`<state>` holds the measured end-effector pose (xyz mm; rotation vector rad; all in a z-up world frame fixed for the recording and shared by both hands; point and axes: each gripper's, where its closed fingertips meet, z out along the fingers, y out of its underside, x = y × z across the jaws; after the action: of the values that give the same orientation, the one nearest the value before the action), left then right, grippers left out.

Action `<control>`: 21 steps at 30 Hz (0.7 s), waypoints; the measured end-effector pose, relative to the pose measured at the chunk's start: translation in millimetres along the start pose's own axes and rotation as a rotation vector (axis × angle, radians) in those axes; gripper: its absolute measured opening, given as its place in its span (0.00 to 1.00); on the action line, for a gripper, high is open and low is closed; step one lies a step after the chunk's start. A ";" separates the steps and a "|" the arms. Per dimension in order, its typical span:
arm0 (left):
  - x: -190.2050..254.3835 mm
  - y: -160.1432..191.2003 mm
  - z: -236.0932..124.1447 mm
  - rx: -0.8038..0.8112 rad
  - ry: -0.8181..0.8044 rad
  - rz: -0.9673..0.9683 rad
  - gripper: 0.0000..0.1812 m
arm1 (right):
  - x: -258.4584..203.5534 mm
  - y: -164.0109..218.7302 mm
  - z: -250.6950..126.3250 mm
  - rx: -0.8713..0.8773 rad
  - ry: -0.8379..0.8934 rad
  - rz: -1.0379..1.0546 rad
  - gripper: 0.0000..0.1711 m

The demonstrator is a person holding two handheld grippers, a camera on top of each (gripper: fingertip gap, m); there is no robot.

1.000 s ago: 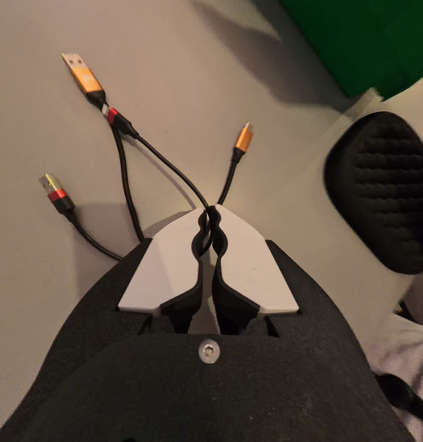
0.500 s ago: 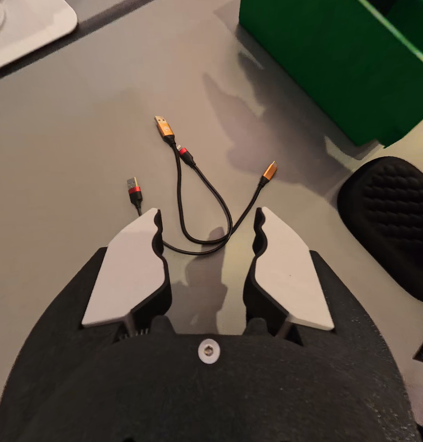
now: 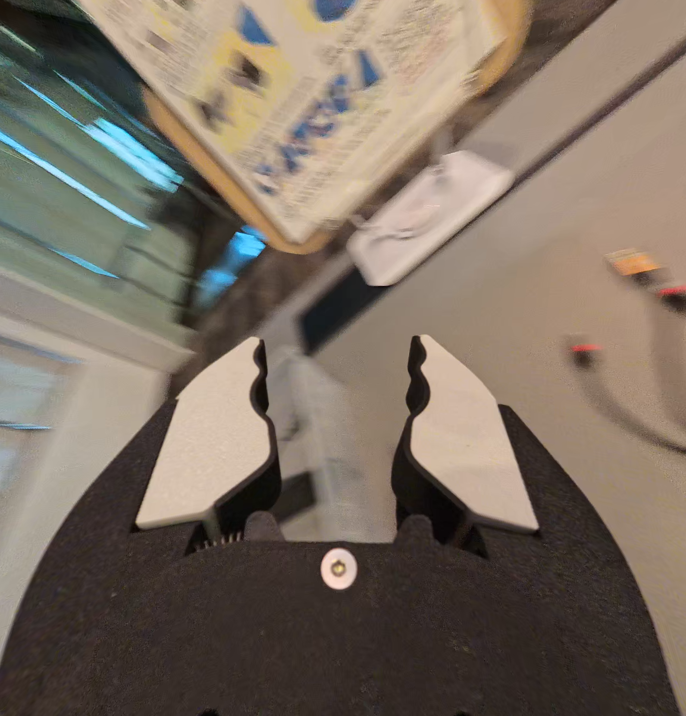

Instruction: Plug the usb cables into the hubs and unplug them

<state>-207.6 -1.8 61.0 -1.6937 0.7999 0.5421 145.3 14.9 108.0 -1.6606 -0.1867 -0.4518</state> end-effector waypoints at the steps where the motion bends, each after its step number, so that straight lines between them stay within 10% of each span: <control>1: -28.7 2.8 5.6 -0.031 -0.125 0.131 0.40 | -1.7 2.1 1.8 -0.009 -0.009 -0.005 0.38; 6: -108.0 44.1 39.0 -0.256 -0.055 0.201 0.34 | -9.8 10.9 9.0 -0.043 -0.055 -0.023 0.38; 10: -91.4 95.8 69.9 -0.382 0.476 0.054 0.33 | -18.0 14.2 12.0 -0.049 -0.106 -0.028 0.37; 21: -47.6 245.3 163.9 -0.517 0.820 0.497 0.21 | -43.4 33.4 29.8 -0.088 -0.185 -0.116 0.36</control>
<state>-414.1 132.8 -108.1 -2.2318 1.8234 0.3887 124.0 45.2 57.9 -1.7846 -0.4066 -0.3973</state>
